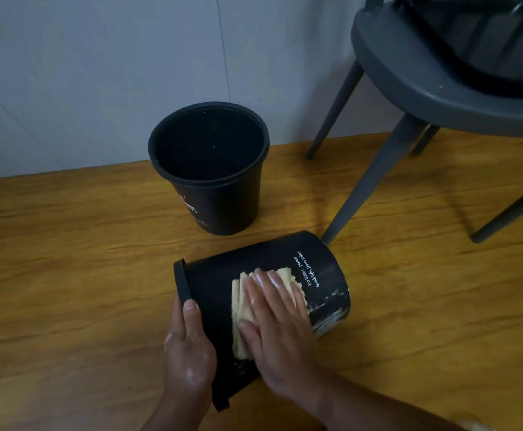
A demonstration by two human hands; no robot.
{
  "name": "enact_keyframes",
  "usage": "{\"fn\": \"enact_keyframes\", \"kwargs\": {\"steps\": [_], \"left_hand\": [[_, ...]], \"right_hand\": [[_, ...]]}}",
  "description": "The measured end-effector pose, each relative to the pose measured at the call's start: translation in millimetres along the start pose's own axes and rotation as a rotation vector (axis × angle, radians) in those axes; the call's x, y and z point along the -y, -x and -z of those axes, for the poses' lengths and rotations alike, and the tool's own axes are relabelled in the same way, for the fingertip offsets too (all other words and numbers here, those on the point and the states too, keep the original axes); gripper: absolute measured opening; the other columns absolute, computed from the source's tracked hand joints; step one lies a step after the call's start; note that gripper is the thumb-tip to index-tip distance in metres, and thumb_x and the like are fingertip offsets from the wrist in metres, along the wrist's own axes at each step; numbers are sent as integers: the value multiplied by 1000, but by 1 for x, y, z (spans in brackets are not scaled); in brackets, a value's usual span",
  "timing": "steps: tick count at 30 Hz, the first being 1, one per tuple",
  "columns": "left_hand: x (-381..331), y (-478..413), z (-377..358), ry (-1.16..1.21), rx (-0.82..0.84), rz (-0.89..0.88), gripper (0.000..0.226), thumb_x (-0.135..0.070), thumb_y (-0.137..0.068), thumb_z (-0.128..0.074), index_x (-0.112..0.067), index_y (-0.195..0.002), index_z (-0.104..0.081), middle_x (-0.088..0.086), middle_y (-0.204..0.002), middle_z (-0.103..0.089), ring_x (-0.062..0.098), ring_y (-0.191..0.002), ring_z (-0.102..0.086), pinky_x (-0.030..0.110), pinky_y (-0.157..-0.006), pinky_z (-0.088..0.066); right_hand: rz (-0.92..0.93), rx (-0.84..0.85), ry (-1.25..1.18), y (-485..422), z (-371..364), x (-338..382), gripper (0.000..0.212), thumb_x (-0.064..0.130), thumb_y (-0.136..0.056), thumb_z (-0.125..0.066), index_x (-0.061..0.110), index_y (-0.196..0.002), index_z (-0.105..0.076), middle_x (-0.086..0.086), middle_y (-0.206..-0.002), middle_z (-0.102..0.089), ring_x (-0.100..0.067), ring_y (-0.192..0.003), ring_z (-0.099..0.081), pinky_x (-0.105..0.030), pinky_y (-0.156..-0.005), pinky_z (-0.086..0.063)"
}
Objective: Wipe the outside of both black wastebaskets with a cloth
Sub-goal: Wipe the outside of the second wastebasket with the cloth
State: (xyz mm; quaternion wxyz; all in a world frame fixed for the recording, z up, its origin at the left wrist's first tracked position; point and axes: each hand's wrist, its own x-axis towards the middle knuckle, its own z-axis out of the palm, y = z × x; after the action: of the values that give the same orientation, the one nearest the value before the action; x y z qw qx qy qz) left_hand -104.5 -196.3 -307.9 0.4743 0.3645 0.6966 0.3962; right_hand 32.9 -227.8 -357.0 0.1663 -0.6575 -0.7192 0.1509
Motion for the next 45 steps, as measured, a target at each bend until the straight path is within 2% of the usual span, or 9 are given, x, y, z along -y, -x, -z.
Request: {"fn": "enact_keyframes", "kwargs": {"steps": [3, 8, 15, 22, 32, 34, 38, 42, 45], "left_hand": [[2, -2, 2, 9, 17, -17, 33, -48, -104, -30, -37, -99, -61, 3, -96, -68, 24, -92, -66, 53, -85, -54], [5, -3, 3, -44, -8, -78, 32, -44, -105, -29, -37, -116, -59, -8, -97, -69, 9, -96, -64, 28, -77, -46], [1, 1, 0, -27, -33, -59, 27, -41, -106, -32, -47, -107, -58, -9, -96, -69, 8, -90, -65, 33, -77, -50], [1, -7, 3, -65, -47, -51, 31, -40, -106, -34, -31, -95, -61, 5, -87, -68, 24, -84, -65, 37, -71, -51], [-2, -7, 5, -21, -11, -68, 35, -41, -106, -33, -30, -104, -66, -1, -88, -70, 17, -87, -67, 22, -64, -48], [-2, -1, 6, -22, 11, -68, 37, -45, -105, -29, -38, -119, -63, -4, -99, -70, 6, -89, -65, 13, -65, -46], [11, 10, 8, -95, 40, -102, 50, -50, -102, -26, -43, -150, -39, -3, -131, -60, 12, -110, -57, 29, -92, -44], [9, 7, 11, -123, 5, -121, 50, -47, -103, -24, -42, -151, -35, -1, -122, -61, 6, -95, -58, 9, -71, -41], [8, 7, 13, -92, -16, -110, 49, -44, -104, -25, -41, -152, -36, 1, -123, -61, 18, -106, -56, 24, -78, -42]], "right_hand": [[6, -8, 20, -8, 5, -16, 60, 55, -108, -21, 30, -162, -14, 10, -170, -12, -9, -156, 0, -39, -126, 2], [-162, -75, 61, -35, 21, -65, 61, 59, -106, -11, 32, -159, -24, 9, -166, -25, -9, -154, -12, -36, -123, 2], [-194, -149, 46, -34, 19, -52, 58, 52, -107, -17, 28, -154, -40, 6, -161, -38, -16, -151, -25, -46, -125, -14], [154, 26, 31, -4, 2, 5, 59, 53, -106, -32, 35, -161, -19, 10, -168, -19, -11, -155, -6, -42, -126, -1], [-147, -50, 90, -48, 32, -79, 60, 55, -106, -16, 28, -156, -34, 6, -162, -35, -14, -152, -23, -42, -126, -12], [-161, -53, 89, -55, 32, -75, 60, 54, -106, -16, 28, -155, -37, 7, -160, -37, -13, -151, -24, -43, -125, -14], [-193, -27, 74, -79, 35, -70, 63, 56, -103, -11, 29, -152, -41, 9, -158, -39, -13, -149, -25, -44, -124, -15], [-191, -21, 108, -85, 29, -53, 66, 53, -101, -7, 26, -148, -44, 7, -154, -43, -17, -146, -29, -45, -122, -13], [-147, 15, 132, -72, 27, -30, 66, 52, -102, -5, 25, -155, -35, 4, -161, -35, -19, -150, -24, -47, -124, -10]]}}
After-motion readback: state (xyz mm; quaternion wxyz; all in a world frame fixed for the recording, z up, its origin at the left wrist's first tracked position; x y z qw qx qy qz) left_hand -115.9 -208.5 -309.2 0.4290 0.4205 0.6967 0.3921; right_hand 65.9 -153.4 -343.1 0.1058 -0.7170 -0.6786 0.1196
